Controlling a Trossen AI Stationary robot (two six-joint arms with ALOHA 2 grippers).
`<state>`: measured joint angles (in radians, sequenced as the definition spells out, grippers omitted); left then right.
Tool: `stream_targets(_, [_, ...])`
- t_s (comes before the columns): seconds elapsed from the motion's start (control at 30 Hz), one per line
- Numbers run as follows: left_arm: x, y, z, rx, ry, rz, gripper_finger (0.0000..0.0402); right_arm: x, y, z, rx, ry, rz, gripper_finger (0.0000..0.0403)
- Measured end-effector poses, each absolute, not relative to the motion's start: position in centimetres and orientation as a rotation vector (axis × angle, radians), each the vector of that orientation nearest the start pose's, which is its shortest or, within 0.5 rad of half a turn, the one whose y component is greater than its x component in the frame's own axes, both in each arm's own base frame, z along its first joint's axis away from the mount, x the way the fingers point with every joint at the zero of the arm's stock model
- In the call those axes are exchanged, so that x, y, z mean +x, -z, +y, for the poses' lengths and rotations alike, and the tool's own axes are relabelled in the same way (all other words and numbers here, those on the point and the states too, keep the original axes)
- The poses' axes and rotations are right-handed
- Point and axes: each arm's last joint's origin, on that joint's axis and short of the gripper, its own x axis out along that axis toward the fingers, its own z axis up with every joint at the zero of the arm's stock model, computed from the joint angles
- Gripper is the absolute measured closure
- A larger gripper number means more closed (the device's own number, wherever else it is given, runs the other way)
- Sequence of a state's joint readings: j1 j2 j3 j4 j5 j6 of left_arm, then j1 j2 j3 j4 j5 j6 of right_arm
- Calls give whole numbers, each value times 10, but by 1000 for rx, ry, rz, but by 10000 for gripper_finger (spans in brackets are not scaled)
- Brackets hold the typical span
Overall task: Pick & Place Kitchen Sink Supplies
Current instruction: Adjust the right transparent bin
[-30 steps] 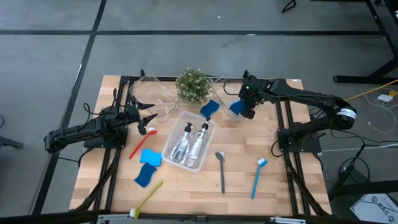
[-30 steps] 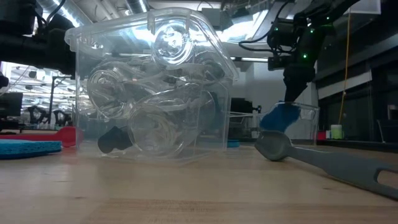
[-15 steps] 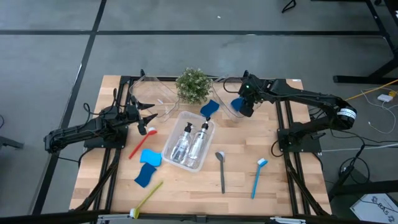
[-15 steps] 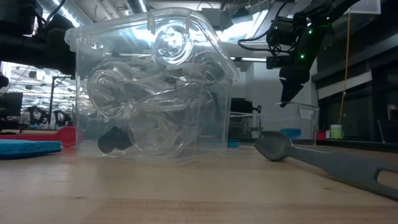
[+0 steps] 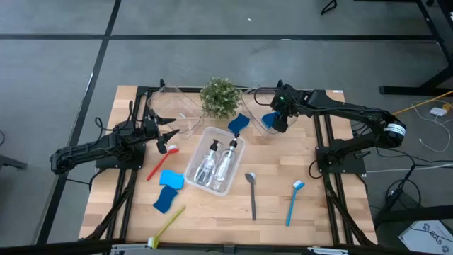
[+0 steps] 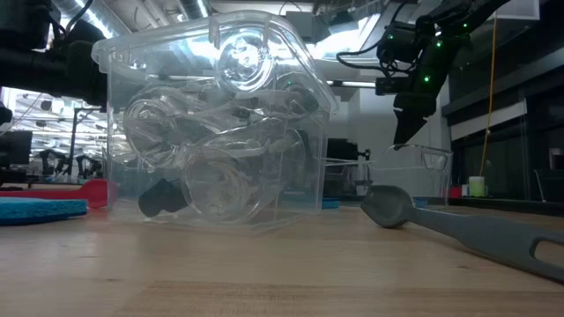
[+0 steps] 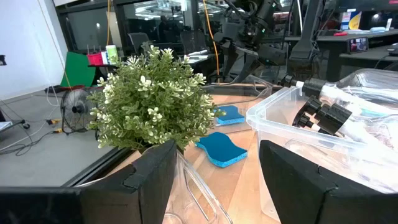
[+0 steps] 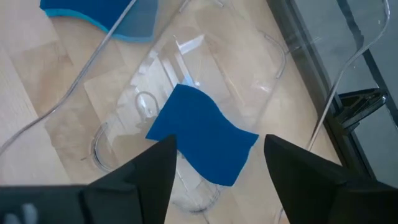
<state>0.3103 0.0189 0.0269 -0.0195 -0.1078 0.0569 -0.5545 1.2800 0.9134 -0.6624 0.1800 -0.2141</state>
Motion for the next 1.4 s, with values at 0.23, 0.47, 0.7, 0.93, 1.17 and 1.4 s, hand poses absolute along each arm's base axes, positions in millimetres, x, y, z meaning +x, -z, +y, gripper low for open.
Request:
stream_targets(0.23, [91, -169, 33, 55, -417, 24, 176, 206, -248, -133, 9, 553, 1092, 179])
stream_targets(0.47, [91, -169, 33, 55, -418, 23, 176, 209, -275, -132, 94, 489, 1049, 183])
stream_targets(0.7, [91, -169, 33, 55, -417, 24, 176, 216, -301, -129, 230, 346, 922, 183])
stream_targets(0.93, [91, -169, 33, 55, -418, 23, 176, 223, -328, -116, 228, 265, 866, 183])
stream_targets(1.17, [92, -169, 33, 55, -417, 23, 176, 233, -335, -93, 146, 146, 867, 183])
stream_targets(1.4, [91, -169, 33, 55, -417, 23, 176, 238, -332, -65, 16, -83, 903, 182])
